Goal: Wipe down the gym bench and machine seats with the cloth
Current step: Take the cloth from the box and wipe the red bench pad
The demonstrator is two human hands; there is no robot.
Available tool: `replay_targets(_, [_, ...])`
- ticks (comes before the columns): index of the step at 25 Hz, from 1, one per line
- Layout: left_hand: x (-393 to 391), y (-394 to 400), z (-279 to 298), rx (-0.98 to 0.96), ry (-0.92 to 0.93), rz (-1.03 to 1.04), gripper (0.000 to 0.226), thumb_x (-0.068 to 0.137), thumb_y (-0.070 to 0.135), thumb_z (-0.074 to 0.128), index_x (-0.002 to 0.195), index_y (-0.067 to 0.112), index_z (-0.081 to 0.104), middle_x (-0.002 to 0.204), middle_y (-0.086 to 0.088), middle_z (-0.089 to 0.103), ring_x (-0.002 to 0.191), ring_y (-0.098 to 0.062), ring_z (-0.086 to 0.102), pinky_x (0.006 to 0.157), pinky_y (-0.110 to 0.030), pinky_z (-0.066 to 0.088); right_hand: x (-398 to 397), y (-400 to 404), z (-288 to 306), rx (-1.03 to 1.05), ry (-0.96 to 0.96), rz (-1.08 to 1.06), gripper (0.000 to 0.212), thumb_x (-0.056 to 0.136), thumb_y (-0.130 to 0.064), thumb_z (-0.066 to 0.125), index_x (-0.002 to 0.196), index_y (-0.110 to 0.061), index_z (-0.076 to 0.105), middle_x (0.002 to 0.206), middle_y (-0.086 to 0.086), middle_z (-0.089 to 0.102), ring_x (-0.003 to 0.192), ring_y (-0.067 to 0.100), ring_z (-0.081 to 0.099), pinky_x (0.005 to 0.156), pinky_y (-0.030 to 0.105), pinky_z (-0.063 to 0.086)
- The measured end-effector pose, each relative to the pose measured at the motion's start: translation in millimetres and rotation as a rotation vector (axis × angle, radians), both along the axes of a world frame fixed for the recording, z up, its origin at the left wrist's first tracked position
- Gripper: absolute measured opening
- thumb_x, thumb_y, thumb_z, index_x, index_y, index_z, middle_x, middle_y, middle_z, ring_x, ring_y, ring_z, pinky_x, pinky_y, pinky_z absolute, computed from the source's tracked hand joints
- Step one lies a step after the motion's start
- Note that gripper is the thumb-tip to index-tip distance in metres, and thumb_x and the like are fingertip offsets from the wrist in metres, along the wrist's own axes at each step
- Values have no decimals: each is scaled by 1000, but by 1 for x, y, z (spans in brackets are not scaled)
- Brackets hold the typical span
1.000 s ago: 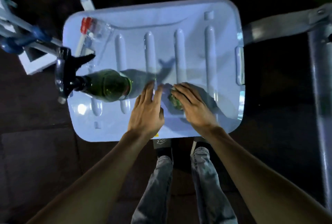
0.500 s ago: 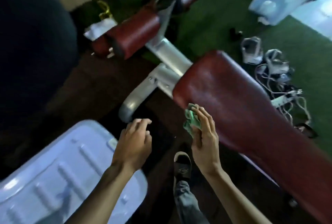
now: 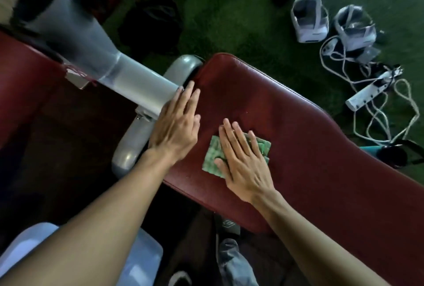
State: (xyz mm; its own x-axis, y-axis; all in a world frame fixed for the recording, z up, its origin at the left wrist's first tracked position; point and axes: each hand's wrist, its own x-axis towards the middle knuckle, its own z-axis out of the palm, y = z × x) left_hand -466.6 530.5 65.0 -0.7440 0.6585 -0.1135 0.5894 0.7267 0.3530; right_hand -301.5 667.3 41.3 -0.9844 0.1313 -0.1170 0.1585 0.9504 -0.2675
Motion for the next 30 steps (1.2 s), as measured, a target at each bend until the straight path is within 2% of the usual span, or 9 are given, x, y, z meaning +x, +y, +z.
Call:
replay_targets(5, [-30,11,-30,39,-33,-109,69,105,34,31,164,15,2,172,-2,-4,159,-21,-3,127,-37,5,-117,21,-11,11,52,-628,67,106,-42,22,163,-10,4,173,8,0,160,22,-3,129,49,6])
replay_targets(8, [-34,9,-43,153,-45,-80,62,107,21,35,163,9,10,172,-8,6,159,-24,4,129,-42,11,-128,-1,-6,-51,96,-400,67,106,-39,27,163,-10,8,173,8,3,160,21,1,129,45,7])
replay_targets(11, [-33,13,-40,194,-25,-91,60,105,13,34,161,4,14,171,-12,10,159,-27,8,128,-45,16,-7,-6,-1,7,-18,-187,67,105,-38,34,163,-14,11,173,3,7,160,17,5,128,45,16])
replay_targets(13, [-31,13,-40,195,-13,-89,61,105,12,35,161,3,14,171,-13,11,159,-26,8,128,-44,17,40,18,-9,54,-73,-447,70,102,-38,36,163,-15,10,173,3,6,160,18,3,128,48,14])
replay_targets(16, [-30,13,-43,196,36,-85,61,104,12,35,161,2,16,171,-14,11,159,-26,8,129,-38,14,-42,32,-18,17,-22,-936,72,103,-41,32,163,-14,5,173,5,3,160,21,0,128,51,8])
replay_targets(21, [-32,11,-43,171,78,-102,61,104,17,31,161,2,17,170,-15,13,158,-30,10,129,-40,12,-32,-40,-10,-28,11,-368,70,105,-46,30,163,-14,8,173,2,3,160,15,1,129,43,11])
replay_targets(24, [-26,16,-37,34,178,-94,63,105,24,31,162,6,13,172,-13,6,159,-31,2,128,-51,2,73,-7,-15,31,-46,-586,70,104,-48,25,163,-16,9,173,2,4,160,18,3,127,50,17])
replay_targets(27, [-6,31,-41,-40,272,-175,66,103,29,33,163,7,12,172,-11,5,159,-27,1,128,-48,2,6,60,-24,-40,44,-1151,70,103,-45,21,163,-11,6,173,8,2,160,23,1,127,53,11])
replay_targets(30, [-3,33,-45,-75,325,-153,66,103,27,31,162,7,12,172,-13,7,159,-27,6,128,-48,8,-82,35,-17,-32,129,-761,71,103,-44,30,163,-12,11,172,7,8,160,22,6,129,47,8])
